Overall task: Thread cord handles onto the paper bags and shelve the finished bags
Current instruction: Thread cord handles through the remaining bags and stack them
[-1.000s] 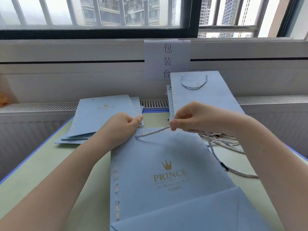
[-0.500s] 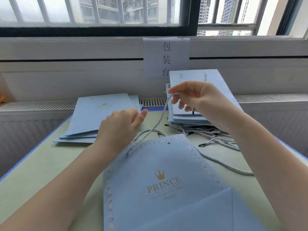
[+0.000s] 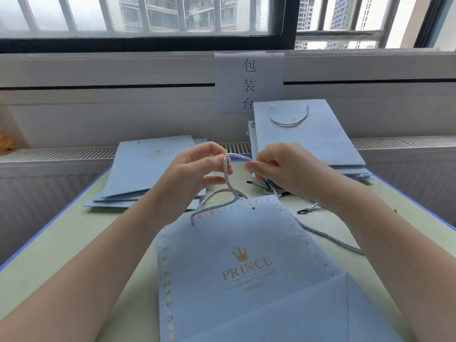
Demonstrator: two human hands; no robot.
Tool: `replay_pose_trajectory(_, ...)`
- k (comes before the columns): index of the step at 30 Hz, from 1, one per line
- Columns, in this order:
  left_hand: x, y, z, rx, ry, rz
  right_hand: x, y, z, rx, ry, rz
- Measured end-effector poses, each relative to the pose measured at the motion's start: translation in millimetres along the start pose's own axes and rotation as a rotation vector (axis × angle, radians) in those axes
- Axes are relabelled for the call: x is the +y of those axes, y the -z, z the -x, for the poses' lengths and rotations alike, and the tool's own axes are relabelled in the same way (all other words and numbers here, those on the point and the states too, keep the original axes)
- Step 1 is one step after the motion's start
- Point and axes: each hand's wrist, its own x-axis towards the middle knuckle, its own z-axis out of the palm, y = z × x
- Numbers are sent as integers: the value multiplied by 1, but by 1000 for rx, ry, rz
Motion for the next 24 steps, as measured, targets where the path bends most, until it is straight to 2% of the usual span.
replay_pose_trajectory(3, 0, -2, 4, -105, 74, 15, -2, 0, 1, 57, -23, -23)
replay_pose_trajectory(4, -5, -3, 3, -78, 75, -93, -3, 1, 1, 92, -23, -49)
replay_pose_trajectory(7, -22, -6, -2, 33, 65, -621, -4, 5, 0, 119, -25, -185)
replay_pose_trajectory(11, -34, -13, -2, -3, 198, -863, -7, 7, 4, -57, -18, -186)
replay_pose_trajectory(15, -34, -17, -1, 3, 168, -932, -6, -8, 16, -201, -23, -121)
replay_pose_trajectory(24, -21, -13, -2, -5, 242, -894, -15, -17, 32, -136, 69, 174)
